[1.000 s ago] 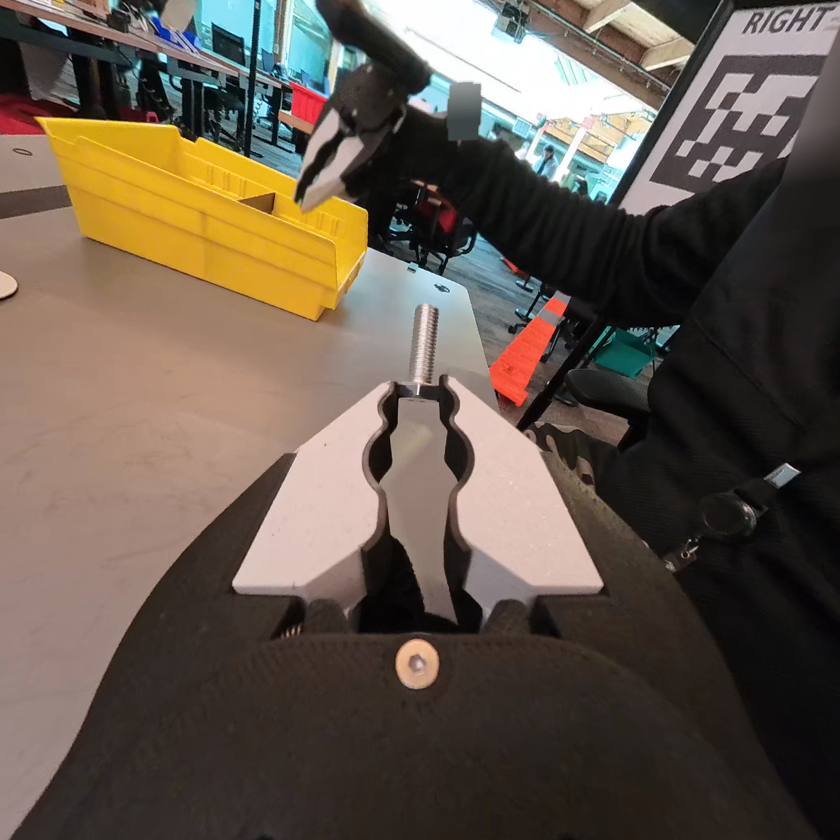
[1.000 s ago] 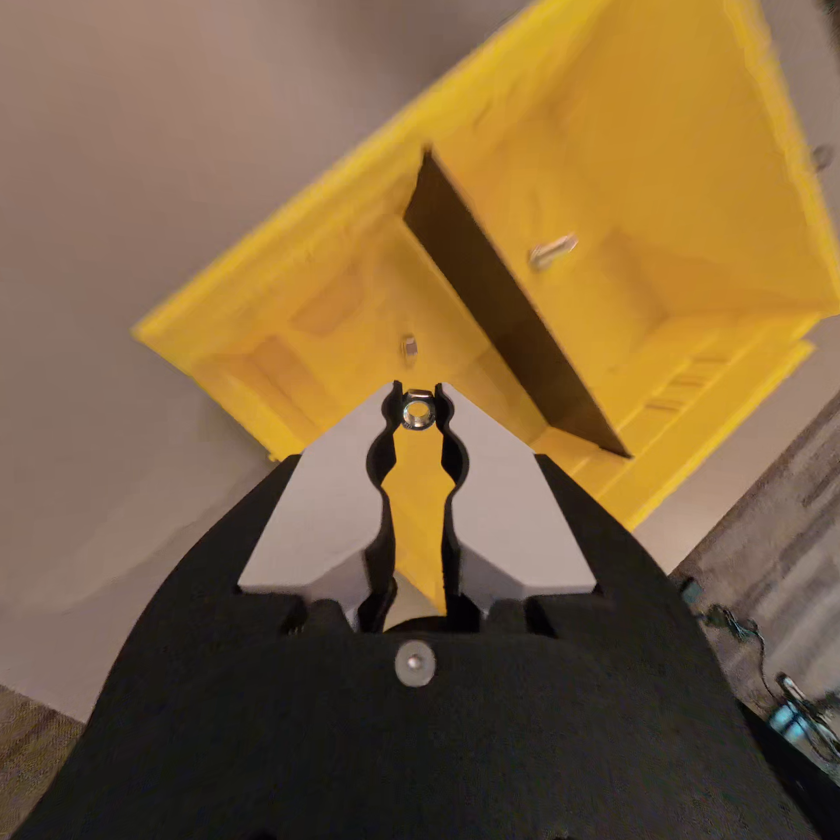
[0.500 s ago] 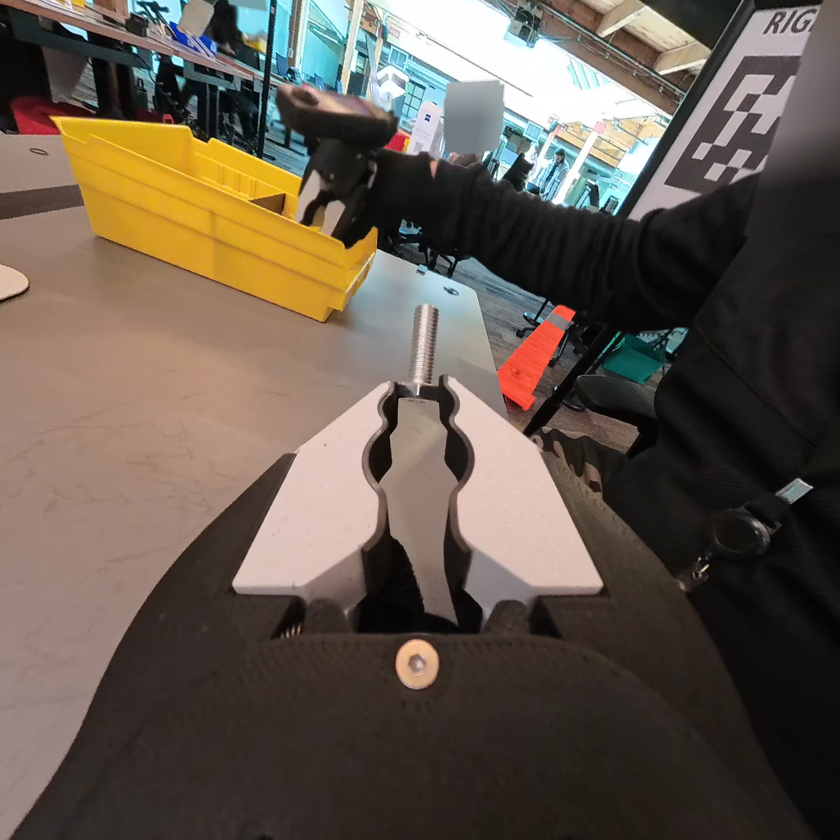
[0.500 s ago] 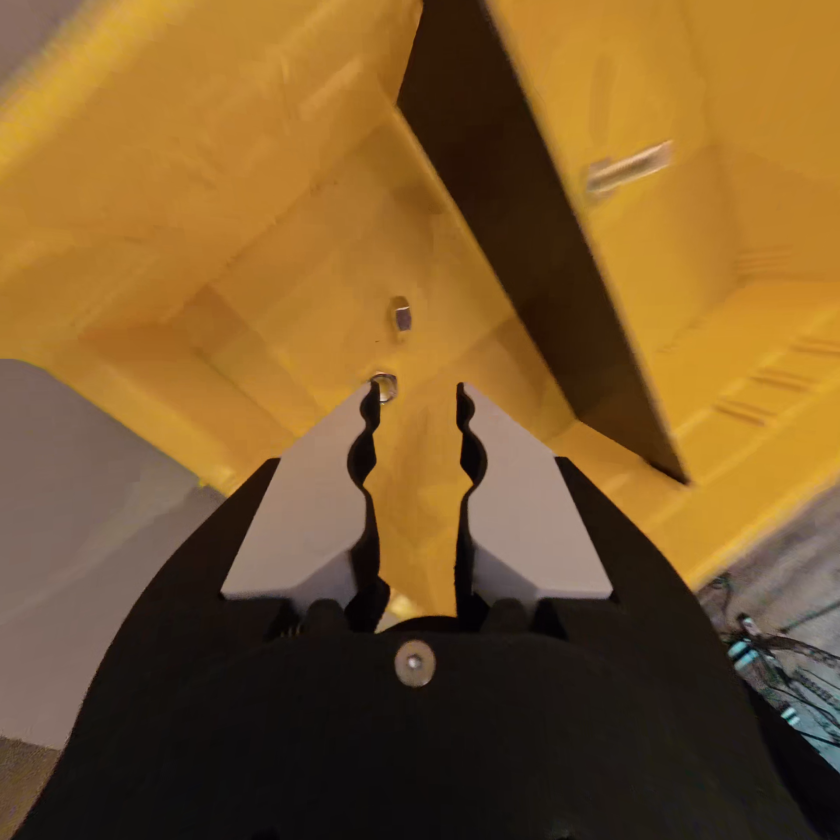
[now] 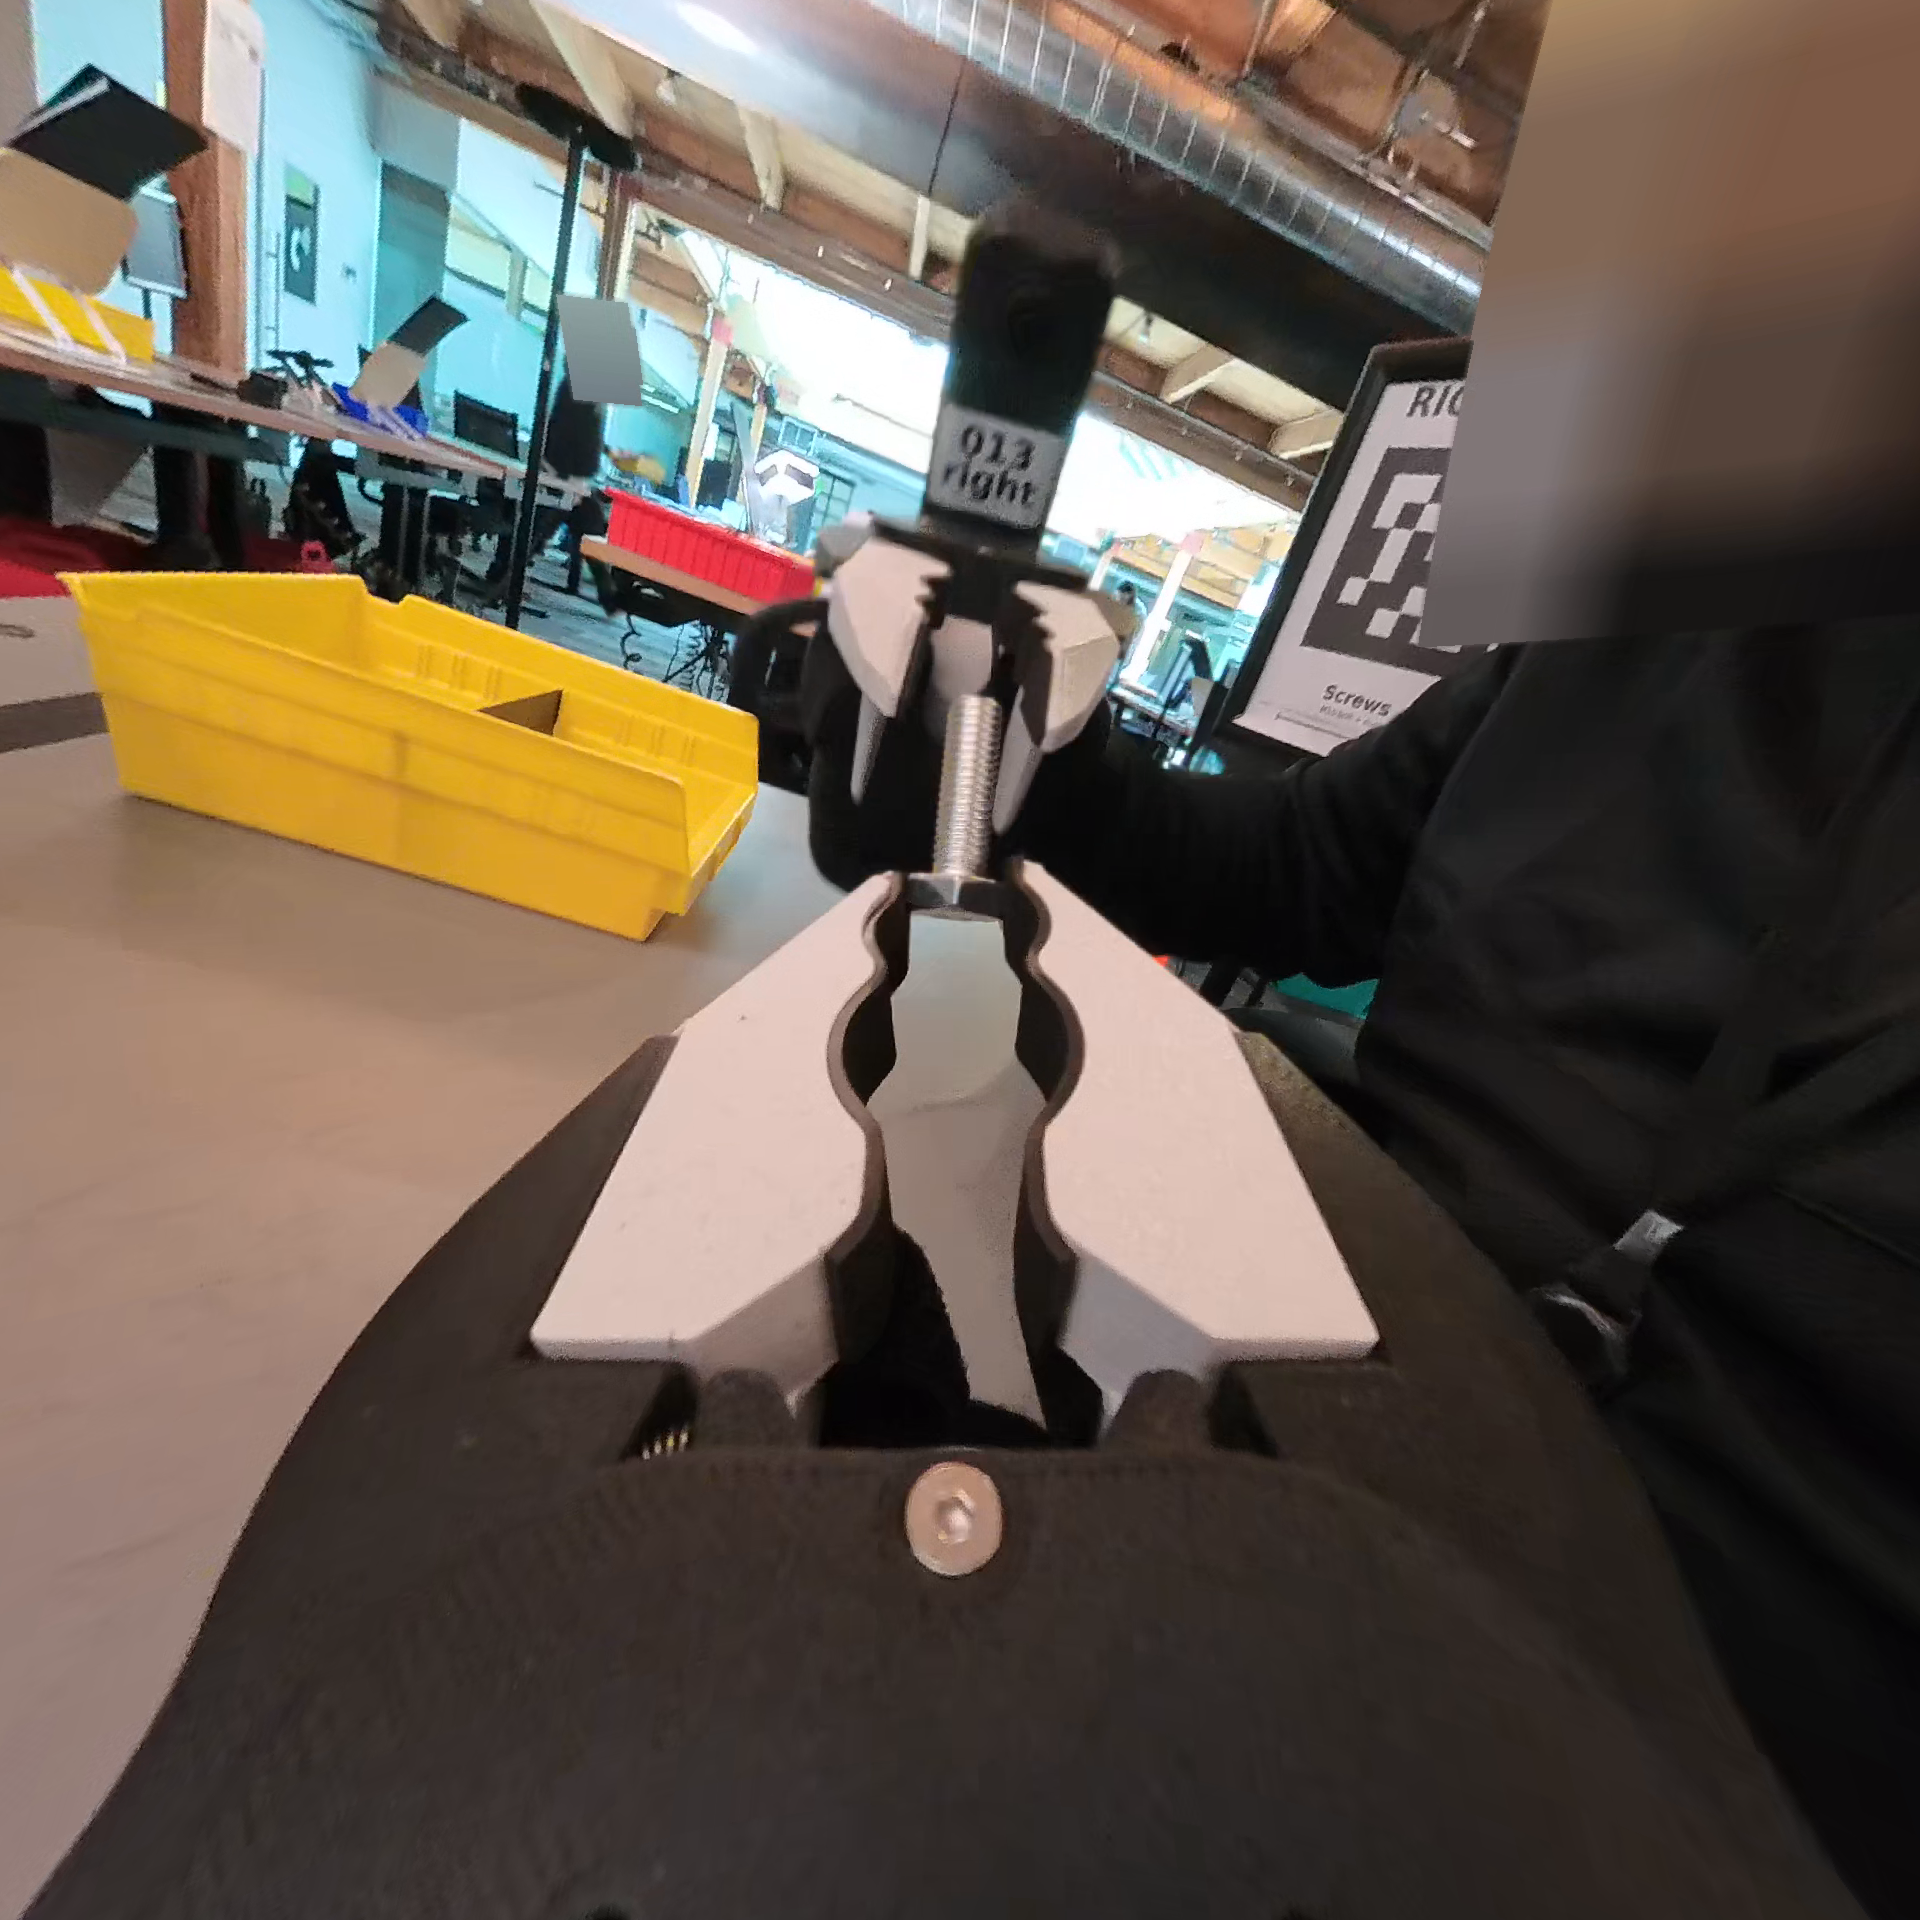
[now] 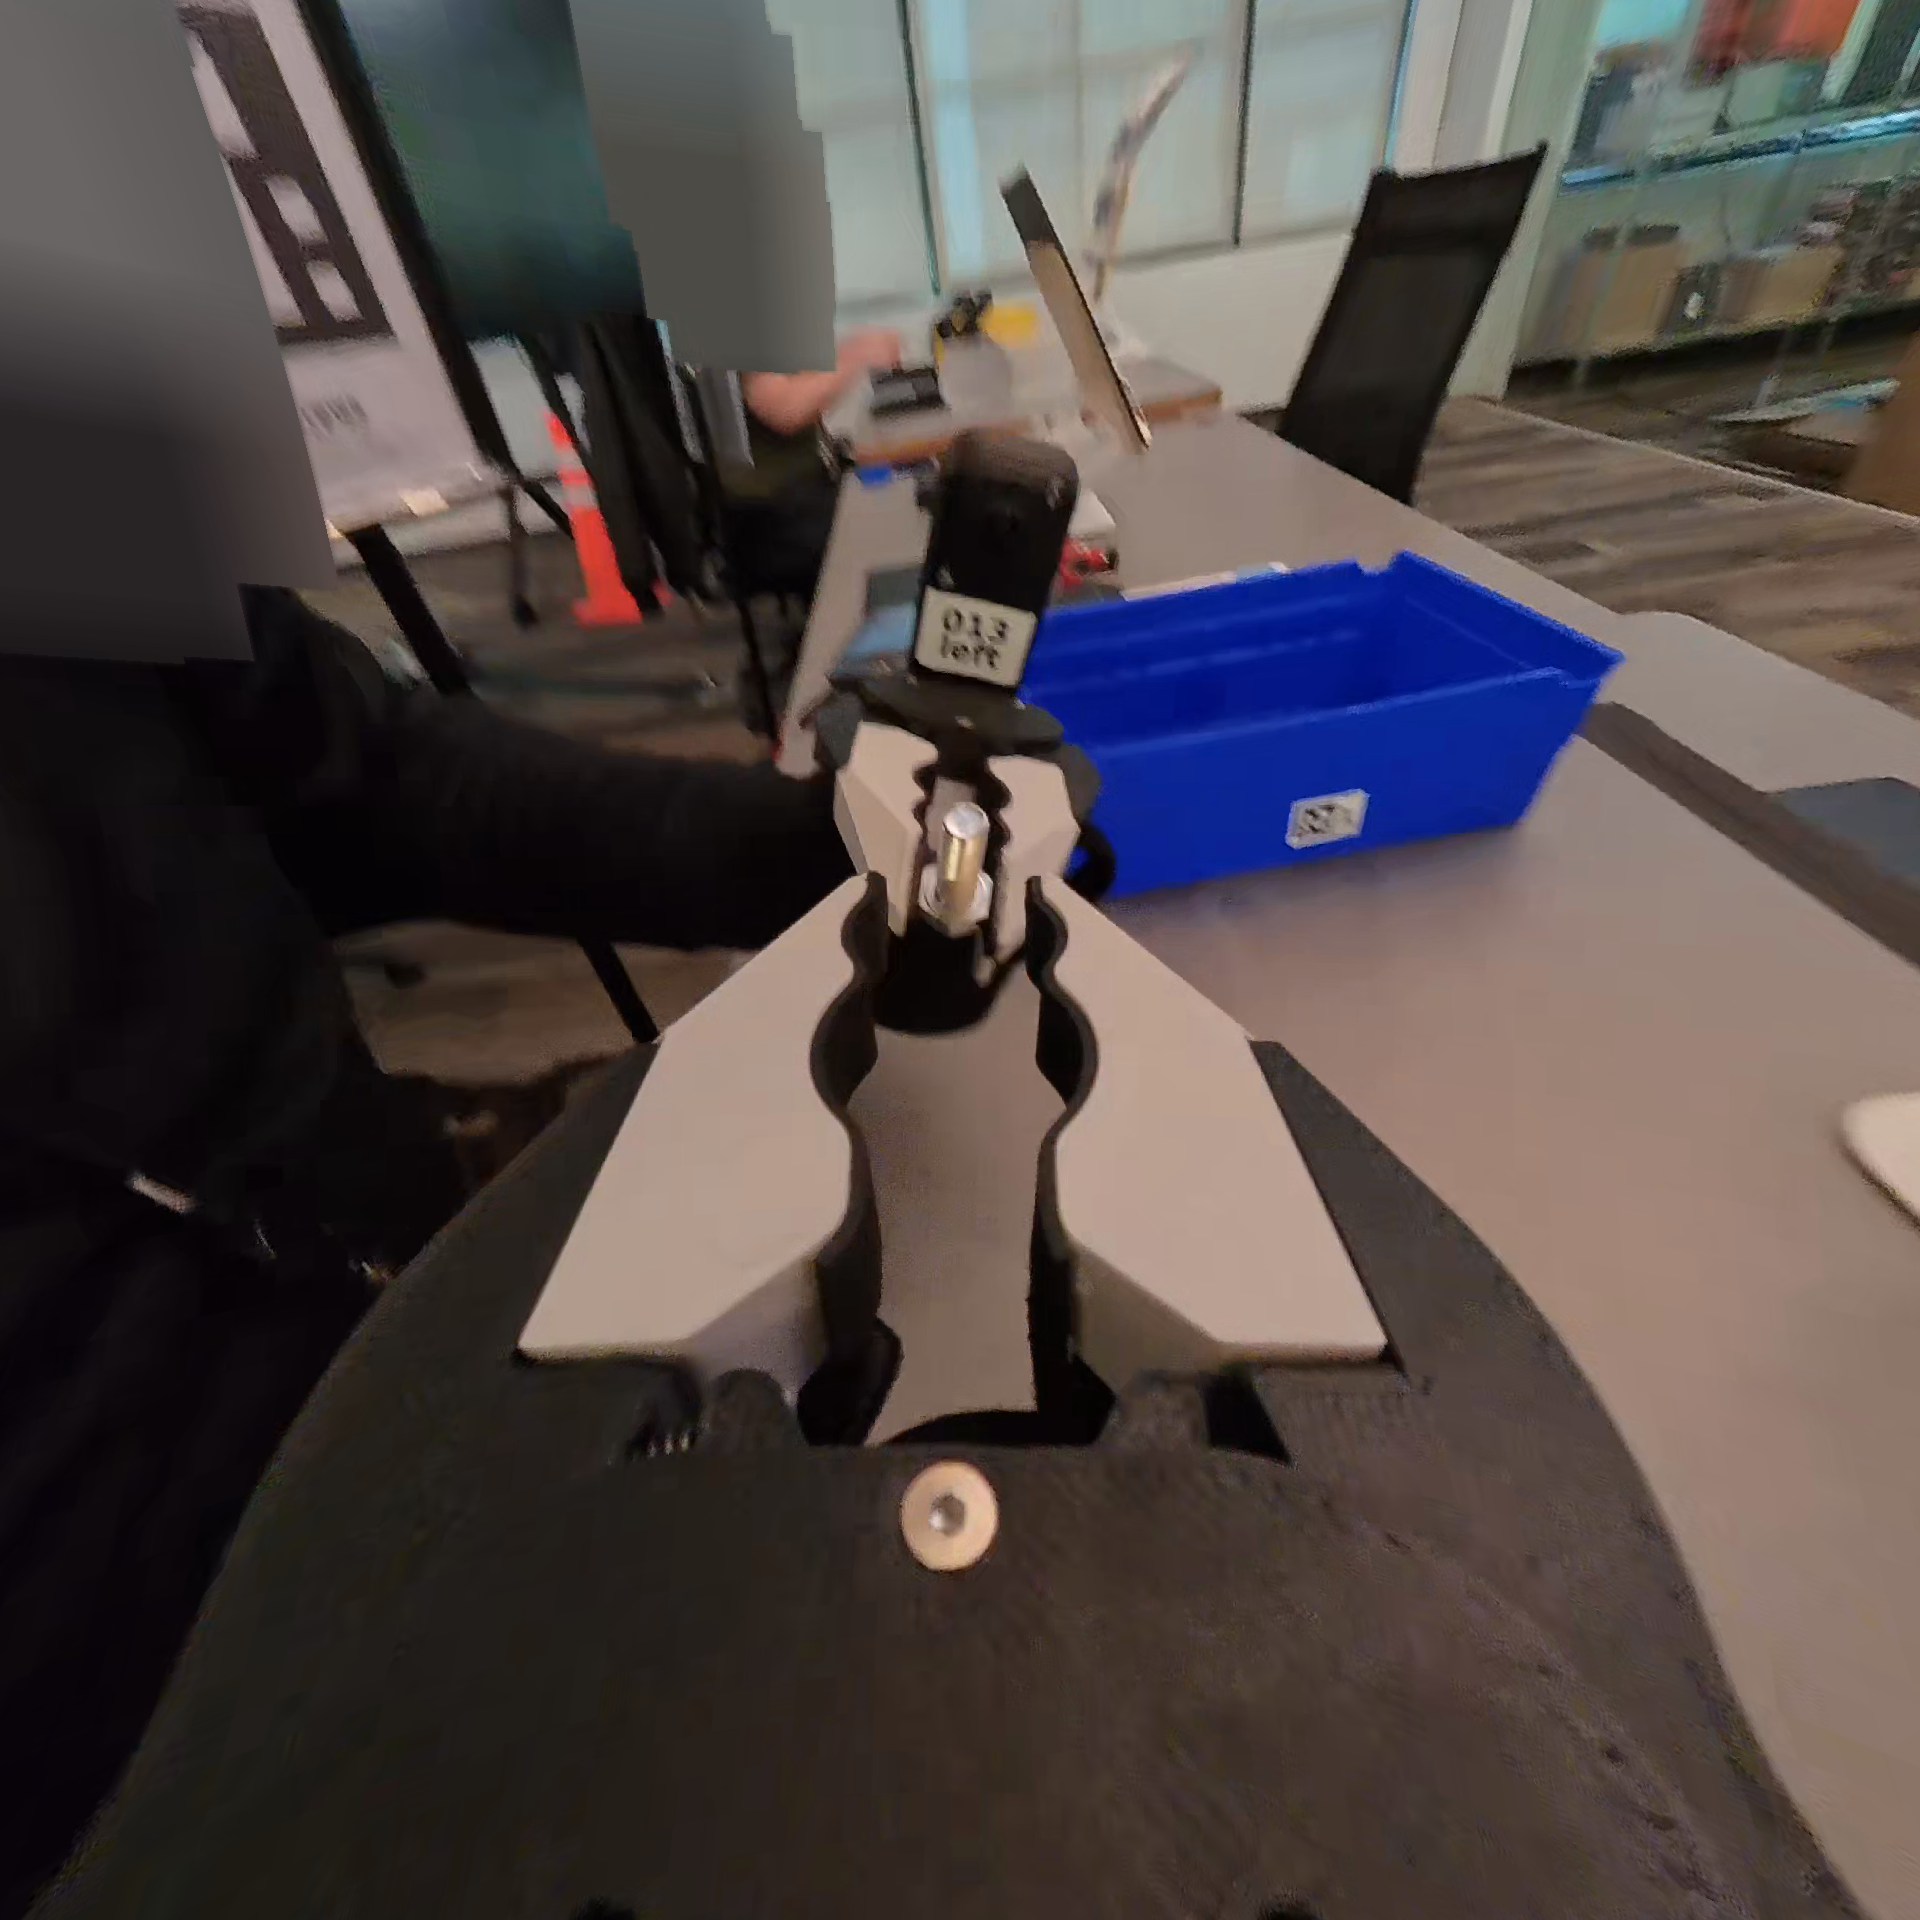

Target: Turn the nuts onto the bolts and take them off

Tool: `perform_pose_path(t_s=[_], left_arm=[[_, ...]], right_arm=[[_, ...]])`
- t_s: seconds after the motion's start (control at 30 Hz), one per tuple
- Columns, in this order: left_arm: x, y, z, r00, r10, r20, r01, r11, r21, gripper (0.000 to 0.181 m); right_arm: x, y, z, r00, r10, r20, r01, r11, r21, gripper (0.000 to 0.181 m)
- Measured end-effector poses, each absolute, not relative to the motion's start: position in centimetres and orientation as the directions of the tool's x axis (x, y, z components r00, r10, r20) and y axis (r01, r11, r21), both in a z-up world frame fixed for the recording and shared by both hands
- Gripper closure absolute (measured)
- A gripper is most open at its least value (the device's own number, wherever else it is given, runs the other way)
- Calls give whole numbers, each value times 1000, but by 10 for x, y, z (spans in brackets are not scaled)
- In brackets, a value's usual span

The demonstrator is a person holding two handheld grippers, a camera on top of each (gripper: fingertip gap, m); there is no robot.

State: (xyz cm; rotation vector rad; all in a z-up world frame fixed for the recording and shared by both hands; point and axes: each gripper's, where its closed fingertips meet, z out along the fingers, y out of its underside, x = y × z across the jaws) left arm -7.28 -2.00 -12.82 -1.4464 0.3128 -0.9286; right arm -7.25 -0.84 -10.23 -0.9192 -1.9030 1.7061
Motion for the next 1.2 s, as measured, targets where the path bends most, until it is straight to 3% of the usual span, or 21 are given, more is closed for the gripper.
perform_pose_path(t_s=[0.13,0.2,0.7,0.83,0.9,1.1,1.2], left_arm=[[-70,-24,-123,610,-718,336,364,-123,-923,166],[-68,-25,-122,595,-729,338,373,-122,-920,166],[-70,-24,-105,622,-722,302,370,-69,-927,164],[-87,-26,-105,674,-683,283,355,-36,-934,181],[-93,-27,-109,692,-667,276,335,-42,-941,181],[-93,-17,-125,722,-637,270,275,-94,-957,181],[-92,-12,-136,737,-617,278,256,-125,-958,181]], right_arm=[[-87,-27,-106,-698,697,-163,183,-46,-982,160],[-88,-34,-106,-706,693,-147,161,-45,-986,173],[-82,-17,-80,-693,695,-191,120,-151,-981,175],[-83,64,-63,-520,847,-113,100,-71,-992,174],[-80,126,-57,-384,920,-82,135,-32,-990,174],[-61,319,-101,29,999,34,436,18,-900,174],[-52,385,-145,128,987,97,627,-5,-779,174]])
